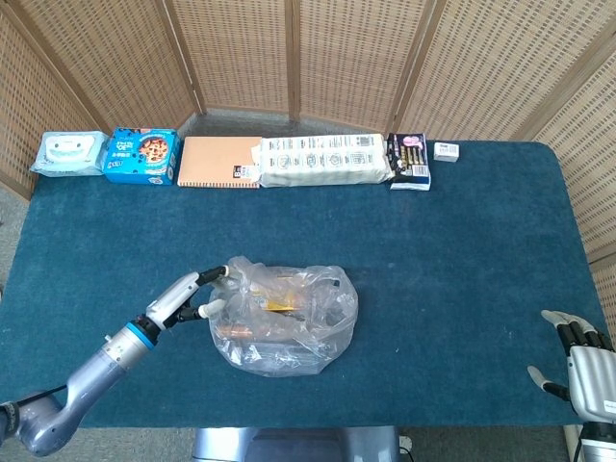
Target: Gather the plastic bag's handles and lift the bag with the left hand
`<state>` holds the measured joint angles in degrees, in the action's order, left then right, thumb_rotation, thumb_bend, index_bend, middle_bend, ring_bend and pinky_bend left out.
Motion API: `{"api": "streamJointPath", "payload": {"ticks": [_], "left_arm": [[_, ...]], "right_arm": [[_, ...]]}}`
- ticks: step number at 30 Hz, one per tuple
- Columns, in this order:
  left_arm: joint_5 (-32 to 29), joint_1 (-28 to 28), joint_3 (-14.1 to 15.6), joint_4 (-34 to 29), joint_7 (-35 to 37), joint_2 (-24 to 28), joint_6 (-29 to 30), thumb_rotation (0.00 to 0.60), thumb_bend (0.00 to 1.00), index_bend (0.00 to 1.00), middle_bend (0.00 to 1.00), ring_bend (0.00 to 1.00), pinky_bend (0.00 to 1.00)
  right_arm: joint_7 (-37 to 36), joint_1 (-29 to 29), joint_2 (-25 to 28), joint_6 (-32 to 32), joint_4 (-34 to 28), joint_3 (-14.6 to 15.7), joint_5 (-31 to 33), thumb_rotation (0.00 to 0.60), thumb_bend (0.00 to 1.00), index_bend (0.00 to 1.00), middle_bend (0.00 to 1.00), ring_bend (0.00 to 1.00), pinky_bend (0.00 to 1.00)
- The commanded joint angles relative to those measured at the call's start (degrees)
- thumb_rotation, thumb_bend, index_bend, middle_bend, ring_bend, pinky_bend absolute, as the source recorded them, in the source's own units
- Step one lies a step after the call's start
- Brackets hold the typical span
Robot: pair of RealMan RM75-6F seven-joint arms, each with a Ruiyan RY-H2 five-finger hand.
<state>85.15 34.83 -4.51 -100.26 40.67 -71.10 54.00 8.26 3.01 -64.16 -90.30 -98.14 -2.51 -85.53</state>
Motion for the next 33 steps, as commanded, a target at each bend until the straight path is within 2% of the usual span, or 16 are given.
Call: {"api": "streamJointPath", "payload": {"ticks": [1, 17, 27, 33], "left_arm": [[-1.58, 0.54, 0.11, 0.13, -2.1, 0.47, -1.3, 0.0, 0.0, 0.26, 0.23, 0.21, 0.26], [-5.95, 2.34, 0.29, -1.52, -8.37, 1.22, -6.17, 0.0, 0.0, 0.26, 0.23, 0.2, 0.26], [-5.25, 5.1, -1.33, -4.14, -4.71, 1.37, -9.8, 0.0, 0.0, 0.26, 0.23, 0.2, 0.26], [-4.5, 6.1, -3.02, -4.64, 3.08, -0.16, -10.75, 0.0, 0.0, 0.26, 0.23, 0.2, 0.27]], "right_arm": [[0.03, -0.01, -0.02, 0.02, -0.05, 0.01, -0.02, 0.6, 0.11, 0.2, 0.24, 0.22, 0.23], [0.18, 0.06, -0.04, -0.2, -0.47, 0.0, -0.26, 0.6, 0.1, 0.2, 0.24, 0.22, 0.23], [-0.7, 0.26, -0.16, -0.62, 0.08, -0.05, -0.43, 0.6, 0.11, 0.2, 0.24, 0.22, 0.23], [-1.31, 0.46, -0.17, -0.8, 0.5, 0.04, -0.5, 0.6, 0.11, 0.2, 0.24, 0.22, 0.23]]}}
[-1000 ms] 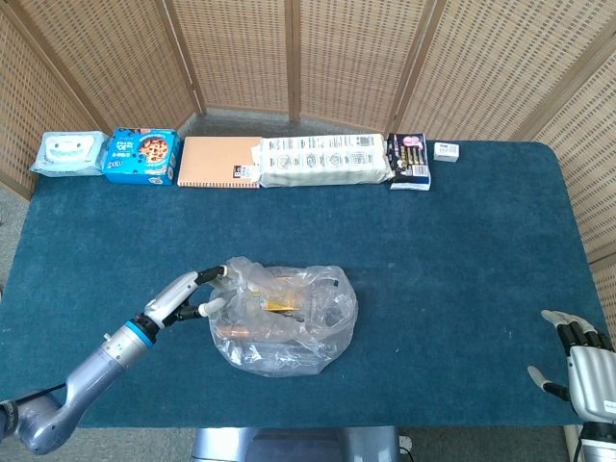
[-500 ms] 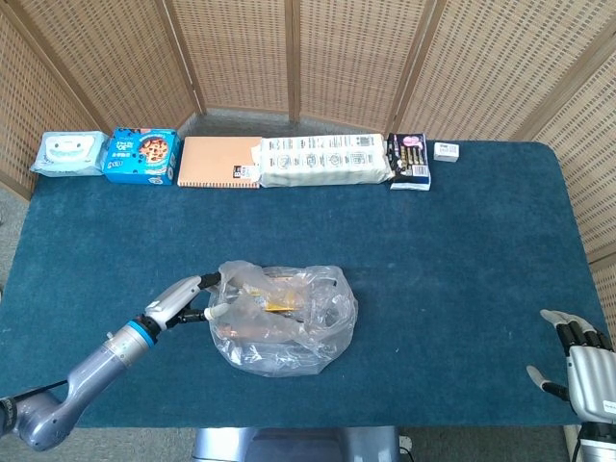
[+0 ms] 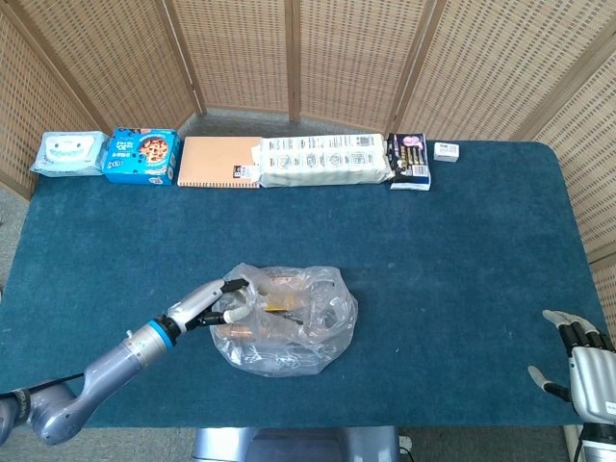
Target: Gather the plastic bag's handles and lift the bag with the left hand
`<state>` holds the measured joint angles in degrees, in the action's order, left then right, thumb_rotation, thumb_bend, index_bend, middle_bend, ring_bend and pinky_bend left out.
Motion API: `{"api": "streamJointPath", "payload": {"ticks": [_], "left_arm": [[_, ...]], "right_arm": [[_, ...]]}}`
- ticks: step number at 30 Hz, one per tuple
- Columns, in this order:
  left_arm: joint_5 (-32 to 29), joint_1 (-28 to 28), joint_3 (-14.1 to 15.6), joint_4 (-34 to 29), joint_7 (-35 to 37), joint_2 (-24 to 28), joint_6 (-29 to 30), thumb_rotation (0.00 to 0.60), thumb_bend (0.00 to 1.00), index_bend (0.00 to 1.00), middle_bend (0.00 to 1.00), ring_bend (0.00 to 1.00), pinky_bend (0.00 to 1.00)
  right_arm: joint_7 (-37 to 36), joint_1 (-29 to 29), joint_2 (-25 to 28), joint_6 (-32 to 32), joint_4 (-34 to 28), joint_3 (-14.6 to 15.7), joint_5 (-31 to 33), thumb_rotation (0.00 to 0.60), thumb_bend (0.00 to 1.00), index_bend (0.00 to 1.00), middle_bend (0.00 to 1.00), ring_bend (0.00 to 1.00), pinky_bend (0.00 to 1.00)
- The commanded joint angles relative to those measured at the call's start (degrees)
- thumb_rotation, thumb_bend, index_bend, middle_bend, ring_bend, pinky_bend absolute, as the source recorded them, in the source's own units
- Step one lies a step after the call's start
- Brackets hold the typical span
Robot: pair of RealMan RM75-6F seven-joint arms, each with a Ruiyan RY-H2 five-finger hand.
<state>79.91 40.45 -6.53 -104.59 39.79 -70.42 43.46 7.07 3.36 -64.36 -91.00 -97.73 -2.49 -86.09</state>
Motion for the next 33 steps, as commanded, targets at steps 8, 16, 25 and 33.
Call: {"api": "streamJointPath", "payload": {"ticks": [8, 16, 25, 33], "left_arm": [[1.53, -1.47, -2.15, 0.24, 9.42, -2.23, 4.69, 0.0, 0.0, 0.26, 0.23, 0.2, 0.27], [-2.18, -3.27, -3.94, 1.55, 20.32, -7.37, 6.95, 0.0, 0.0, 0.26, 0.25, 0.21, 0.29], [-4.28, -3.2, -6.83, 2.24, 40.67, -8.07, 1.49, 0.0, 0.02, 0.31, 0.29, 0.3, 0.39], [-1.25, -3.87, -8.28, 4.08, 57.94, -5.68, -2.67, 0.0, 0.07, 0.36, 0.38, 0.48, 0.51]], "right_arm": [[-0.55, 0.19, -0.05, 0.01, 0.65, -0.06, 0.41, 0.6, 0.1, 0.2, 0.24, 0.22, 0.23], [-0.6, -0.08, -0.31, 0.26, 0.78, -0.19, 0.25, 0.6, 0.11, 0.2, 0.24, 0.22, 0.23], [-0.93, 0.15, -0.13, -0.11, 0.58, -0.12, 0.05, 0.6, 0.11, 0.2, 0.24, 0.22, 0.23], [-1.32, 0.09, -0.12, 0.07, 0.69, -0.09, -0.05, 0.6, 0.11, 0.2, 0.24, 0.22, 0.23]]}}
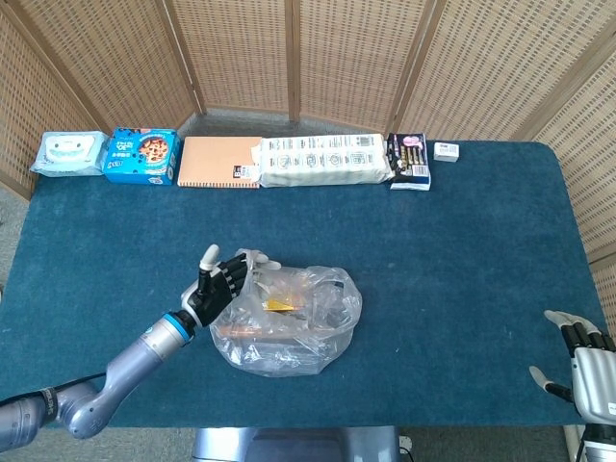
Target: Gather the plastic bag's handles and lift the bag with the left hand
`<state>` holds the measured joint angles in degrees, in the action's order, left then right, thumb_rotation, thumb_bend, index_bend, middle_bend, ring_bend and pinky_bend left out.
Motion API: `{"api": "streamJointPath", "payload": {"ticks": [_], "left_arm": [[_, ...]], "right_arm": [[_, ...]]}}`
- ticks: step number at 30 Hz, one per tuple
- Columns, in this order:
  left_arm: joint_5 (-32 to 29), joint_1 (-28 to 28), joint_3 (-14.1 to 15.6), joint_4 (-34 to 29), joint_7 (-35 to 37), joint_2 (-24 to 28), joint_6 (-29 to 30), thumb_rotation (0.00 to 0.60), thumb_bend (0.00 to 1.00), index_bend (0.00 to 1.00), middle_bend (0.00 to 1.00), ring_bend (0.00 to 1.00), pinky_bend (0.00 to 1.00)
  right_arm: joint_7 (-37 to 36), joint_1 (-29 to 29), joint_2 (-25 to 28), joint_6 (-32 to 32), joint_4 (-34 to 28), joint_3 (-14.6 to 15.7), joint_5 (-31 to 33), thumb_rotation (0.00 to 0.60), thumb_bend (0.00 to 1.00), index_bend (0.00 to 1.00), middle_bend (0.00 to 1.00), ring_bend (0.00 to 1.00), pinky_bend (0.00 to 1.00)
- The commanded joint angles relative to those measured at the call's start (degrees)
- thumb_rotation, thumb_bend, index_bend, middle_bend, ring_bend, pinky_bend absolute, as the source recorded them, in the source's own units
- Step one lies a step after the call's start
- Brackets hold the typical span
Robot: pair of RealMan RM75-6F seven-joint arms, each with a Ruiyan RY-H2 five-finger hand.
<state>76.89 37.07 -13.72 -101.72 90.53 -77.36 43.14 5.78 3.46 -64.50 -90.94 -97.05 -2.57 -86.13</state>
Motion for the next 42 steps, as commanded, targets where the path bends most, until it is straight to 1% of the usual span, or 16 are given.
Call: {"api": "streamJointPath", "payload": {"ticks": [1, 5, 6, 8, 12, 16, 26, 27, 29, 31, 32, 34, 35, 37, 39, 42], "left_arm": [[2.8, -0.64, -1.05, 1.57, 8.87, 1.55, -2.32, 0.0, 0.07, 0.37, 0.41, 0.52, 0.53], [4.84, -1.36, -1.15, 2.53, 15.06, 2.69, -1.58, 0.0, 0.08, 0.45, 0.59, 0.67, 0.63], [5.31, -1.47, -1.05, 2.8, 16.0, 2.92, -1.42, 0.0, 0.09, 0.49, 0.63, 0.71, 0.65], [5.95, -1.81, -0.62, 3.75, 17.93, 3.5, -1.05, 0.0, 0.09, 0.56, 0.69, 0.75, 0.67], [5.0, -1.68, -0.11, 4.96, 18.97, 3.87, -1.9, 0.0, 0.1, 0.6, 0.71, 0.77, 0.67], [4.31, -1.41, 0.41, 6.12, 19.8, 3.4, -2.87, 0.0, 0.1, 0.71, 0.78, 0.8, 0.67], [5.1, -0.91, 0.62, 8.4, 22.89, 2.14, -2.59, 0.0, 0.1, 0.74, 0.86, 0.87, 0.67], [5.15, -0.79, 0.66, 8.57, 23.14, 1.96, -2.63, 0.0, 0.11, 0.74, 0.86, 0.86, 0.67], [5.45, -0.57, 0.85, 8.74, 23.46, 1.7, -2.75, 0.0, 0.1, 0.72, 0.81, 0.79, 0.64], [6.26, -0.2, 1.22, 9.1, 23.14, 1.4, -2.8, 0.0, 0.1, 0.61, 0.68, 0.65, 0.57], [6.73, -0.02, 1.41, 9.25, 23.0, 1.3, -2.79, 0.0, 0.11, 0.56, 0.64, 0.61, 0.54], [8.29, 0.55, 2.05, 9.64, 22.66, 1.06, -2.83, 0.0, 0.1, 0.42, 0.51, 0.47, 0.45], [9.33, 1.02, 2.53, 9.98, 22.49, 0.95, -2.99, 0.0, 0.1, 0.37, 0.46, 0.41, 0.41], [10.69, 2.03, 3.32, 10.81, 22.0, 0.82, -3.69, 0.0, 0.1, 0.29, 0.39, 0.33, 0.36], [11.65, 3.26, 3.9, 11.67, 20.98, 0.55, -4.56, 0.0, 0.1, 0.23, 0.35, 0.28, 0.33], [12.52, 4.99, 4.5, 12.2, 20.37, 0.0, -5.46, 0.0, 0.1, 0.21, 0.33, 0.27, 0.33]], "right_arm": [[-0.06, -0.02, 0.02, 0.03, 0.02, -0.02, 0.01, 0.6, 0.11, 0.2, 0.24, 0.22, 0.23], [-0.14, -0.1, 0.05, 0.1, -0.1, -0.04, -0.08, 0.6, 0.11, 0.2, 0.24, 0.22, 0.23], [-0.14, -0.09, 0.06, 0.06, -0.12, -0.05, -0.1, 0.6, 0.11, 0.2, 0.24, 0.22, 0.23], [-0.12, -0.08, 0.07, 0.06, -0.19, -0.04, -0.11, 0.6, 0.1, 0.2, 0.24, 0.22, 0.23], [-0.01, -0.18, -0.01, 0.19, -0.29, 0.0, -0.24, 0.6, 0.11, 0.2, 0.24, 0.22, 0.23], [0.08, -0.19, 0.0, 0.18, -0.41, -0.02, -0.24, 0.6, 0.11, 0.2, 0.24, 0.22, 0.23], [0.59, -0.25, 0.18, 0.25, -0.89, -0.06, -0.2, 0.6, 0.11, 0.2, 0.24, 0.22, 0.23], [0.62, -0.29, 0.15, 0.31, -0.92, -0.06, -0.21, 0.6, 0.11, 0.2, 0.24, 0.22, 0.23], [0.66, -0.32, 0.12, 0.39, -0.93, -0.07, -0.16, 0.6, 0.1, 0.2, 0.24, 0.22, 0.23], [0.68, -0.34, 0.11, 0.45, -0.9, -0.07, -0.09, 0.6, 0.1, 0.2, 0.24, 0.22, 0.23], [0.67, -0.33, 0.11, 0.45, -0.89, -0.08, -0.06, 0.6, 0.1, 0.2, 0.24, 0.22, 0.23], [0.63, -0.32, 0.15, 0.39, -0.87, -0.12, -0.04, 0.6, 0.1, 0.2, 0.24, 0.22, 0.23], [0.59, -0.3, 0.17, 0.32, -0.87, -0.15, -0.04, 0.6, 0.1, 0.2, 0.24, 0.22, 0.23], [0.45, -0.27, 0.21, 0.23, -0.85, -0.17, -0.08, 0.6, 0.1, 0.2, 0.25, 0.22, 0.23], [0.28, -0.29, 0.22, 0.22, -0.81, -0.17, -0.14, 0.6, 0.1, 0.2, 0.25, 0.22, 0.23], [0.13, -0.37, 0.2, 0.32, -0.74, -0.13, -0.29, 0.6, 0.11, 0.2, 0.25, 0.22, 0.23]]}}
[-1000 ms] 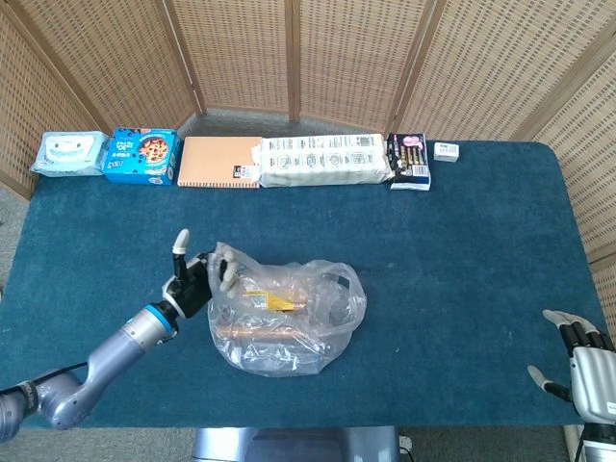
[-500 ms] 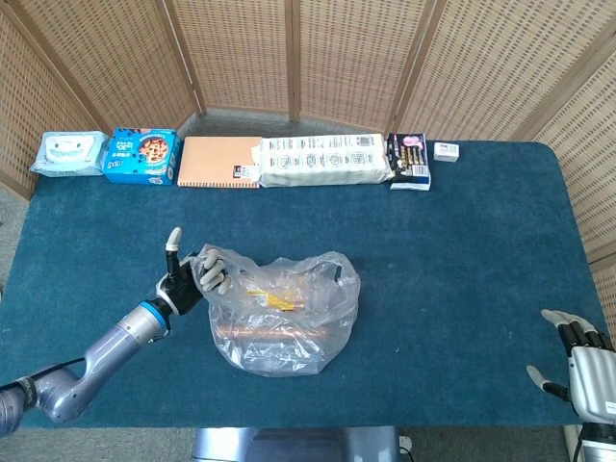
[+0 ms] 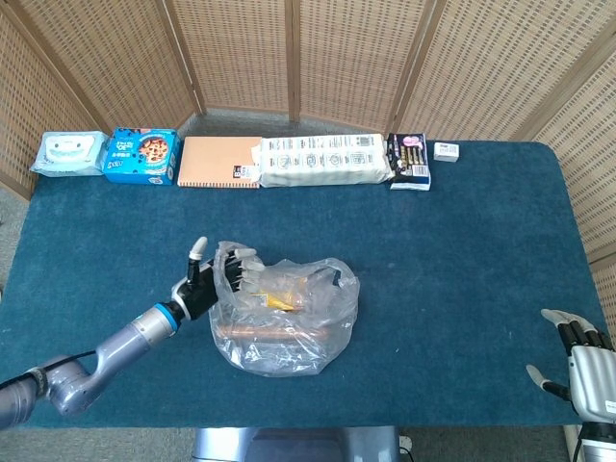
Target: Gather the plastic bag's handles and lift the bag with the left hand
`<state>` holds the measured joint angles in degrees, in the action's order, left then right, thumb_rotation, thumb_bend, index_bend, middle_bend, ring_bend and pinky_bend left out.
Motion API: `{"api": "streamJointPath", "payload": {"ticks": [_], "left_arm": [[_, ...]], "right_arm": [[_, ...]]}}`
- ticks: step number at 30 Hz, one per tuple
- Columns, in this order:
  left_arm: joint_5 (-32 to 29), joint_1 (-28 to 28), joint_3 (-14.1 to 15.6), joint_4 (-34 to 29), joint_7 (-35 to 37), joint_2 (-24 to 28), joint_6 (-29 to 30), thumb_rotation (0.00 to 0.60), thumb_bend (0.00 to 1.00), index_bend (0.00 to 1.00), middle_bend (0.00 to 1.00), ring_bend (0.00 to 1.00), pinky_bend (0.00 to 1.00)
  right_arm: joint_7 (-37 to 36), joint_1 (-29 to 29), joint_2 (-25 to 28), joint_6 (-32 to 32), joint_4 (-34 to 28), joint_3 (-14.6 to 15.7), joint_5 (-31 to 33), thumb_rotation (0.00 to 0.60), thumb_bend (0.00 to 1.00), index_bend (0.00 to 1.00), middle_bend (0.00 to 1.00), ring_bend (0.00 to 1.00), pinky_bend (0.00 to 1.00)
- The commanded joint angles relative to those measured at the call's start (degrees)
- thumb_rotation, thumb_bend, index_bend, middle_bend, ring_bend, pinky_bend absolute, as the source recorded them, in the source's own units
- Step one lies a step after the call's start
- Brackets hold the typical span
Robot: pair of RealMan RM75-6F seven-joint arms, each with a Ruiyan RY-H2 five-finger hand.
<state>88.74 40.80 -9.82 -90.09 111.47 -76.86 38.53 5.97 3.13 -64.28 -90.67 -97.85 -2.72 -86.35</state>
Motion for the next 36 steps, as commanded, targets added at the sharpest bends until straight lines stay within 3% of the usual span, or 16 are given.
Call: {"api": "streamJointPath", "payload": {"ticks": [1, 7, 10, 12, 20, 27, 36], "left_arm": [[0.48, 1.64, 0.54, 0.59, -0.52, -0.68, -1.04, 0.0, 0.1, 0.2, 0.33, 0.27, 0.33], [-1.49, 4.15, -0.87, 0.7, 0.31, -2.11, -1.7, 0.0, 0.09, 0.21, 0.32, 0.27, 0.32], [-0.95, 4.92, -1.38, 0.69, 1.99, -3.03, -0.37, 0.0, 0.1, 0.34, 0.36, 0.34, 0.33], [0.31, 5.11, -1.28, 0.9, 4.32, -3.48, 1.27, 0.0, 0.11, 0.41, 0.42, 0.4, 0.36], [6.48, 4.34, 1.02, 3.7, 15.06, -3.08, 11.43, 0.0, 0.15, 0.55, 0.65, 0.65, 0.61], [8.48, 3.75, 3.07, 5.33, 20.34, -1.45, 18.28, 0.0, 0.17, 0.59, 0.68, 0.68, 0.68], [9.96, 4.18, 5.0, 3.54, 20.12, 1.22, 22.63, 0.0, 0.17, 0.6, 0.69, 0.68, 0.68]], "right_arm": [[-0.09, -0.07, -0.04, 0.07, 0.08, 0.02, -0.1, 0.6, 0.11, 0.2, 0.25, 0.22, 0.23], [-0.5, 0.0, 0.07, -0.26, 0.08, 0.0, -0.37, 0.6, 0.11, 0.2, 0.25, 0.22, 0.23], [-0.77, 0.1, 0.12, -0.33, 0.09, 0.07, -0.37, 0.6, 0.11, 0.2, 0.25, 0.22, 0.23], [-0.94, 0.17, 0.12, -0.37, 0.14, 0.09, -0.32, 0.6, 0.1, 0.2, 0.25, 0.22, 0.23], [-1.38, 0.06, 0.1, -0.1, 0.47, -0.05, -0.02, 0.6, 0.1, 0.2, 0.25, 0.22, 0.22], [-1.8, -0.7, -0.07, 1.18, 0.75, -0.19, 0.2, 0.6, 0.1, 0.2, 0.25, 0.22, 0.22], [-3.39, -3.31, -0.17, 3.68, 1.26, -0.7, -1.55, 0.6, 0.11, 0.21, 0.25, 0.22, 0.23]]}}
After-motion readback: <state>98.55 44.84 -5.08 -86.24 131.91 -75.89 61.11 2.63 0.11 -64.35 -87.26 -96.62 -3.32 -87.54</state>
